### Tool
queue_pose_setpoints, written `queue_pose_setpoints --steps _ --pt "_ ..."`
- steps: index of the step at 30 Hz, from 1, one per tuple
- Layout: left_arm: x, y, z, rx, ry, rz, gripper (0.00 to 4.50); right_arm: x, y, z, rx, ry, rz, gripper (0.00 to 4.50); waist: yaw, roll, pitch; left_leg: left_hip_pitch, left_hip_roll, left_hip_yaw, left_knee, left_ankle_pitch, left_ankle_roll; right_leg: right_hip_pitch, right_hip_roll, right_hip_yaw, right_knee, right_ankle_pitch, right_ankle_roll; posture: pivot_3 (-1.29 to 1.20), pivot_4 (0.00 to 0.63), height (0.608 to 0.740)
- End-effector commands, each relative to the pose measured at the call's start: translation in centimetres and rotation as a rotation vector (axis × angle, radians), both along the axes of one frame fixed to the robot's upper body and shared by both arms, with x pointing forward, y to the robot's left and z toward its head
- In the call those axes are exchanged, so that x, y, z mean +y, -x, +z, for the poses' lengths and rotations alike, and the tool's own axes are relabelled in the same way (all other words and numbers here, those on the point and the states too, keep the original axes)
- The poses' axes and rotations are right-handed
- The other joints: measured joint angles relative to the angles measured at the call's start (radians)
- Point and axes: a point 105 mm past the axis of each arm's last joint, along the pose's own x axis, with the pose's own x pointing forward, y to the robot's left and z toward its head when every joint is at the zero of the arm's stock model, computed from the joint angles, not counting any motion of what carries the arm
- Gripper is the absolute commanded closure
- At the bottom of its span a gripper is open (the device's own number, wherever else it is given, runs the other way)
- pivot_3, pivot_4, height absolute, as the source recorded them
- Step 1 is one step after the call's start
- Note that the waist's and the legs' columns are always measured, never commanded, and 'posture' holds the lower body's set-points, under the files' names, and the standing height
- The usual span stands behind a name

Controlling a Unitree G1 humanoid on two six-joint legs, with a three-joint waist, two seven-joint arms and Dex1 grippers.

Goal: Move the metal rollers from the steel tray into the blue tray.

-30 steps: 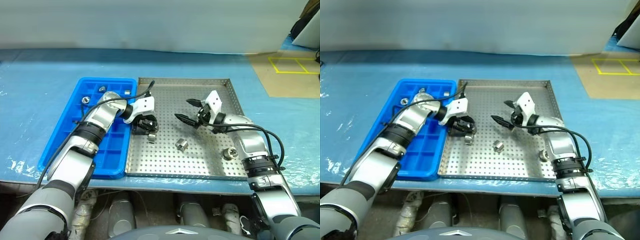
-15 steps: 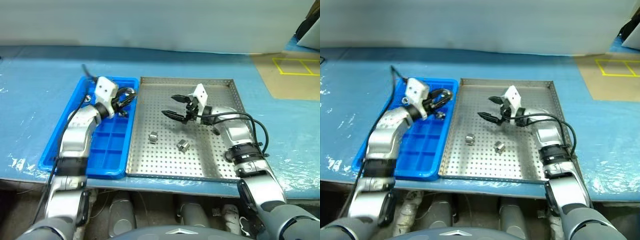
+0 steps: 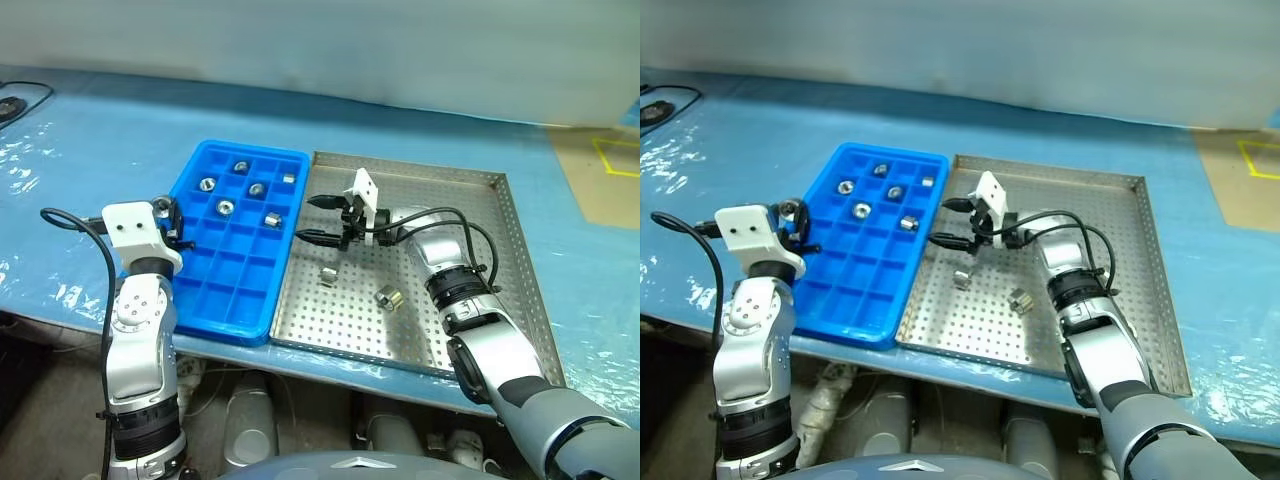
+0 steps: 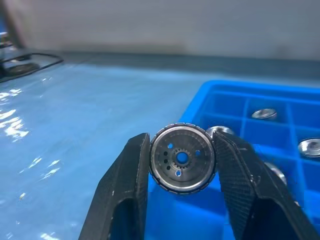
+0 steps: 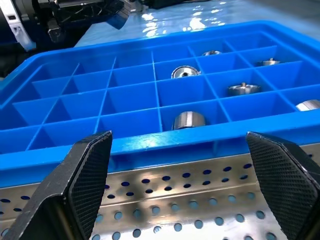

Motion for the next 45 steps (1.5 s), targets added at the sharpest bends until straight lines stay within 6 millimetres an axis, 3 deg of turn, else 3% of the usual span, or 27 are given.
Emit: queue_pose_setpoints --steps 1,9,12,15,22,28,31,35,40,45 --pt "-0.1 -0.3 -0.2 0.022 0.006 0.013 2.91 0.7 0.1 1.5 -0.058 -0.018 0.036 0.0 0.002 0.0 0.0 -0.001 0.0 -0.002 0.0 0.0 -0.001 0.0 0.0 -0.002 0.0 0.0 0.0 0.32 0.15 0.74" --pt "-0.3 -1.2 -1.9 0.104 0.049 -0.011 2.91 0.3 0.1 1.2 -0.062 -0.02 0.019 0.0 0.001 0.0 0.0 -0.01 0.0 -0.013 0.0 0.007 -0.001 -0.001 0.0 -0.013 0.002 -0.001 -0.002 0.28 0.15 0.74" --pt "-0.1 -1.2 -2.4 0.126 0.057 0.001 1.94 0.0 0.2 1.1 -0.062 -0.017 0.008 0.0 -0.001 0.0 0.0 -0.01 0.0 -0.013 0.001 0.007 -0.001 -0.001 0.0 -0.013 0.002 -0.001 -0.002 0.26 0.15 0.74" --pt "-0.9 -1.7 -1.5 0.088 0.073 -0.066 1.0 -0.5 0.0 1.3 -0.066 -0.025 -0.015 0.0 -0.004 0.0 0.0 -0.01 0.0 -0.014 0.001 0.007 -0.001 -0.001 0.0 -0.014 0.002 -0.001 -0.002 0.25 0.15 0.74" --pt "-5.2 -3.7 2.9 -0.056 0.082 -0.411 1.0 -2.5 -0.5 1.9 -0.075 -0.035 -0.089 0.0 -0.004 0.0 0.0 -0.01 0.0 -0.014 0.002 0.01 -0.002 -0.001 -0.001 -0.014 0.005 -0.001 -0.002 0.16 0.15 0.74" --pt "-13.0 -3.5 2.3 0.09 -0.066 -1.022 1.0 -6.9 -0.9 2.0 -0.101 -0.01 -0.256 0.0 -0.009 0.001 -0.001 -0.009 -0.002 -0.014 0.003 0.012 -0.004 0.0 -0.002 -0.013 0.006 -0.001 -0.002 0.0 0.15 0.74" --pt "-15.3 -2.6 1.1 0.189 -0.166 -1.249 1.0 -9.2 -0.5 1.6 -0.114 0.033 -0.329 0.0 -0.018 0.001 -0.001 -0.009 -0.002 -0.014 0.003 0.013 -0.005 0.0 -0.001 -0.013 0.008 0.0 -0.002 -0.04 0.15 0.74" --pt "-17.2 -2.3 -0.4 0.304 -0.273 -1.442 1.0 -11.4 0.4 1.0 -0.125 0.069 -0.413 0.0 -0.059 0.002 -0.001 -0.005 -0.002 -0.013 0.003 0.014 -0.007 0.001 -0.001 -0.011 0.01 -0.001 -0.002 -0.16 0.15 0.74" --pt "-18.4 -2.5 -2.1 0.44 -0.404 -1.582 1.0 -12.5 1.5 0.9 -0.121 0.068 -0.472 0.0 -0.109 0.002 -0.001 0.005 -0.003 -0.011 0.001 0.016 -0.008 0.005 -0.001 -0.007 0.013 0.0 -0.002 -0.23 0.15 0.74" --pt "-17.5 -3.2 -4.4 0.609 -0.619 -1.623 1.0 -12.7 2.1 1.0 -0.11 0.047 -0.5 0.0 -0.143 0.003 -0.001 0.011 -0.004 -0.01 -0.002 0.016 -0.008 0.007 0.001 -0.003 0.013 0.0 -0.003 -0.26 0.15 0.74"
